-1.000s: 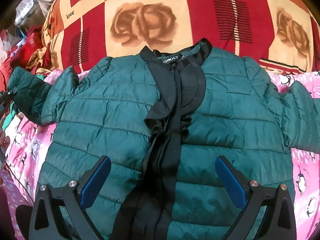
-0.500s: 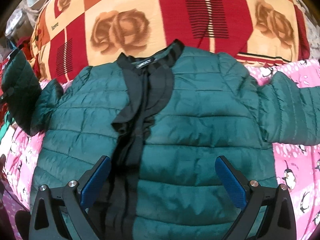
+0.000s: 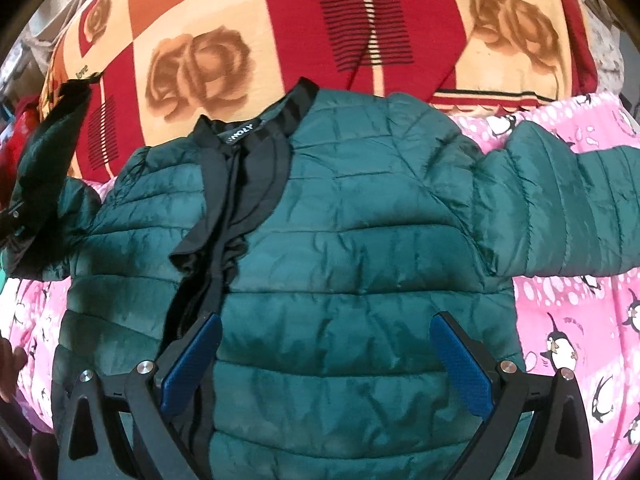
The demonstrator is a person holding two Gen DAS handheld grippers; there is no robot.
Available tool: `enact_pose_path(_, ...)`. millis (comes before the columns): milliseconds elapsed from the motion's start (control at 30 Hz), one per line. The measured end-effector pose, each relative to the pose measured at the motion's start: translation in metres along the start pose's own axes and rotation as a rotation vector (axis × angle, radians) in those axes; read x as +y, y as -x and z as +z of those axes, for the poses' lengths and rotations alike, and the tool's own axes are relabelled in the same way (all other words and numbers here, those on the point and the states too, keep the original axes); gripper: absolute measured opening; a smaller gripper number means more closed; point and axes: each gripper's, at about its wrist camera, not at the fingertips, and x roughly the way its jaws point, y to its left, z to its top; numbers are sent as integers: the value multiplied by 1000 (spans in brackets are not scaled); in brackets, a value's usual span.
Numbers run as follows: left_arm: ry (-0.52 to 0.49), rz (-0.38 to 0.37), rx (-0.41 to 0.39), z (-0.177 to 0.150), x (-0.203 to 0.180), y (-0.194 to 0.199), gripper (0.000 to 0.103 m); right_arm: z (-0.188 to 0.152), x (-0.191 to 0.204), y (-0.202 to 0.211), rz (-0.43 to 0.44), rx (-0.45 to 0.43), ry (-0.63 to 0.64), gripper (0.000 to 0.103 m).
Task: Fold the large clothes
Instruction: 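Lay the held sleeve across the jacket body and open the left tool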
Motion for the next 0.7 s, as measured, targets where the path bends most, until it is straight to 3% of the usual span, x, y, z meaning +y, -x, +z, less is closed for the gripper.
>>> enact_pose_path(233, -46, -25, 56, -7, -43, -35, 4, 2, -16, 3, -29, -8, -4, 103)
enact_pose_path(700, -33, -22, 175, -27, -58, -92, 4, 4, -40, -10, -55, 18, -39, 103)
